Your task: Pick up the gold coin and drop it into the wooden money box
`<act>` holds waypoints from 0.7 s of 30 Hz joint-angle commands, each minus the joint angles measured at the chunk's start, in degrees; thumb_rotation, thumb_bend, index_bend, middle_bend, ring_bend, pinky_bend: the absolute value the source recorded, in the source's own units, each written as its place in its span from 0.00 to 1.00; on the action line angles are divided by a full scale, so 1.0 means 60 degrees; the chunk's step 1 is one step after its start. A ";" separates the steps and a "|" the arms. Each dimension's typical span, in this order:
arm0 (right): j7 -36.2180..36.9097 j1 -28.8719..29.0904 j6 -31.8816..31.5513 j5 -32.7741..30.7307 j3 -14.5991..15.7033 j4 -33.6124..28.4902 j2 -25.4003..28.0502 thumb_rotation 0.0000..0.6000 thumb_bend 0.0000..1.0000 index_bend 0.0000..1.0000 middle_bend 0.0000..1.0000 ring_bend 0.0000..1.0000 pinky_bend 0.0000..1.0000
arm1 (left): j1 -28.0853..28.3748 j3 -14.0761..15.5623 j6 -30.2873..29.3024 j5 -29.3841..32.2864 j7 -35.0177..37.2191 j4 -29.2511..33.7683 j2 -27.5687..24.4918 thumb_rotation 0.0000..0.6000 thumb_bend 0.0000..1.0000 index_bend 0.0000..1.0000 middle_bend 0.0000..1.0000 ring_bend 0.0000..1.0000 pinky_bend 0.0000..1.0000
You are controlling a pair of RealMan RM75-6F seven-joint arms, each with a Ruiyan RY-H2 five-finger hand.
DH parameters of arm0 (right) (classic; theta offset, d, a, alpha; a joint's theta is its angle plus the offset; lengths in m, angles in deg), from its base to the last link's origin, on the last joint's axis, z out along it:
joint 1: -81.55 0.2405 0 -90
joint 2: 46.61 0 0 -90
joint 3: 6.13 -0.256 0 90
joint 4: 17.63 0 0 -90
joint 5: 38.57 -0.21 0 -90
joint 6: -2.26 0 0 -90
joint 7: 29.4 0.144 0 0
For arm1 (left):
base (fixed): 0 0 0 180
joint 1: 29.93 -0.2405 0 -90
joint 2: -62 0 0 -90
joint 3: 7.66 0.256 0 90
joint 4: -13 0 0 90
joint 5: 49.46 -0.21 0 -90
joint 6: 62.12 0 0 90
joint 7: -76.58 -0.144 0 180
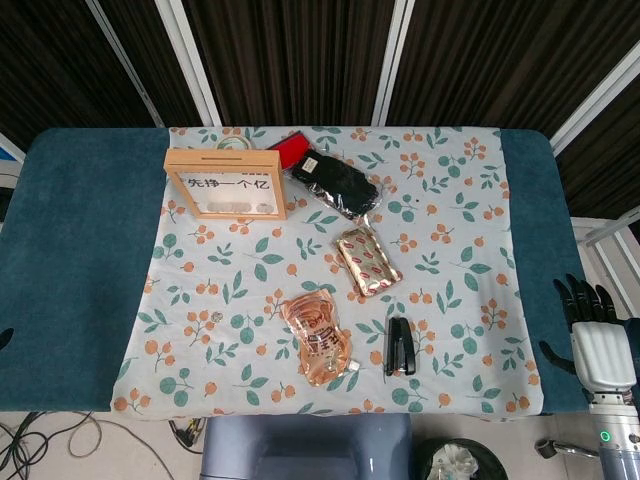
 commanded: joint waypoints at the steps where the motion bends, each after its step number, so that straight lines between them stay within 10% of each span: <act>1: -0.0016 -0.0013 -0.0038 0.0037 0.0019 -0.0045 0.0009 1.00 0.30 0.00 0.00 0.00 0.00 | -0.0012 -0.0017 0.0014 -0.0054 0.0070 -0.0009 -0.0009 1.00 0.13 0.15 0.00 0.00 0.00; 21: -0.0090 -0.0114 -0.0192 -0.0072 -0.0060 -0.0345 0.0206 1.00 0.30 0.00 0.00 0.00 0.00 | 0.0093 0.0151 0.0534 -0.0498 0.0296 0.0205 -0.0192 1.00 0.09 0.17 0.00 0.00 0.00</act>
